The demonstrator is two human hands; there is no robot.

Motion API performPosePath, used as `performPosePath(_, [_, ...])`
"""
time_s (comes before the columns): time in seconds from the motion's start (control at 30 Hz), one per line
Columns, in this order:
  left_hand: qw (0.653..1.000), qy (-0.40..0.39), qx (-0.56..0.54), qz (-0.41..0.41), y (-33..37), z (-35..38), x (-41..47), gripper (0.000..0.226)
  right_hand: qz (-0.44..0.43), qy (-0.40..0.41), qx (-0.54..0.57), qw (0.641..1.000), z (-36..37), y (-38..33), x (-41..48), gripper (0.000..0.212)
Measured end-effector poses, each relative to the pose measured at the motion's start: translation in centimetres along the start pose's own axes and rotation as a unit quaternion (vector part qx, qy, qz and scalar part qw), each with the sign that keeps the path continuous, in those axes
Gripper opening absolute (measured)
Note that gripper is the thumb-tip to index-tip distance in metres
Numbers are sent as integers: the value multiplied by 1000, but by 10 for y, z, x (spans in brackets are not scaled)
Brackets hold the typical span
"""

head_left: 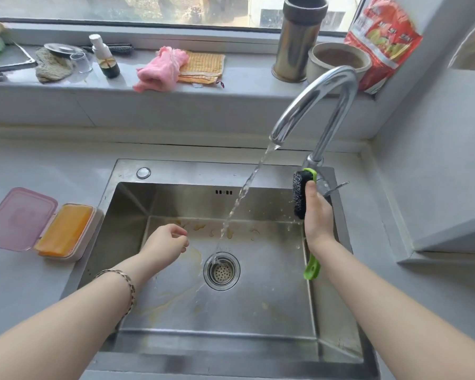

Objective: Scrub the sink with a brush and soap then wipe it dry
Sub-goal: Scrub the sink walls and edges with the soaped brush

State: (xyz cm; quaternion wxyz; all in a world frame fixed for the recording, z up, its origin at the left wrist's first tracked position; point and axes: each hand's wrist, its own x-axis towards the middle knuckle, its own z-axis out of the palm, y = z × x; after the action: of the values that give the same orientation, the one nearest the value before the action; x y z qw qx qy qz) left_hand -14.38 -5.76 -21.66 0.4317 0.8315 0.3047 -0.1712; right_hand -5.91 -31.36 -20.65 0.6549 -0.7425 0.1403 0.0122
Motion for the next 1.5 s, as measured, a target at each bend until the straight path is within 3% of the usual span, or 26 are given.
performPosePath(0.13, [1000, -7, 14, -5, 1, 11, 3, 15, -67, 103, -79, 989, -23, 5, 18, 52])
performPosePath(0.33, [999, -9, 34, -6, -5, 18, 5, 14, -40, 104, -103, 988, -28, 3, 45, 53])
performPosePath(0.53, [998, -4, 68, -7, -17, 11, 9, 15, -44, 82, -212, 973, -35, -3, 66, 54])
performPosePath(0.67, [985, 0, 171, -9, -33, 0, 17, 19, -9, 70, -275, 959, -30, -20, 63, 59])
performPosePath(0.83, [954, 22, 300, -7, -76, -30, 27, 37, 80, -37, -328, 941, 12, 10, 20, 60])
performPosePath(0.9, [936, 69, 345, 27, -94, -48, 31, 41, 175, -112, -300, 931, 47, 35, -3, 60])
performPosePath(1.0, [906, 110, 397, 101, -120, -69, 43, 48, 310, -153, -238, 908, 95, 68, -30, 52])
performPosePath(1.1, [891, 109, 398, 190, -145, -88, 65, 47, 354, -184, -186, 898, 158, 100, -51, 34])
performPosePath(1.23, [881, 144, 365, 265, -156, -94, 83, 45, 286, -242, -139, 917, 227, 129, -76, 20])
performPosePath(1.37, [920, 152, 234, 275, -163, -108, 104, 46, 246, -259, -46, 933, 297, 150, -99, 44])
performPosePath(1.5, [930, 198, 135, 278, -170, -109, 109, 45, 198, -224, 110, 948, 362, 132, -99, 39])
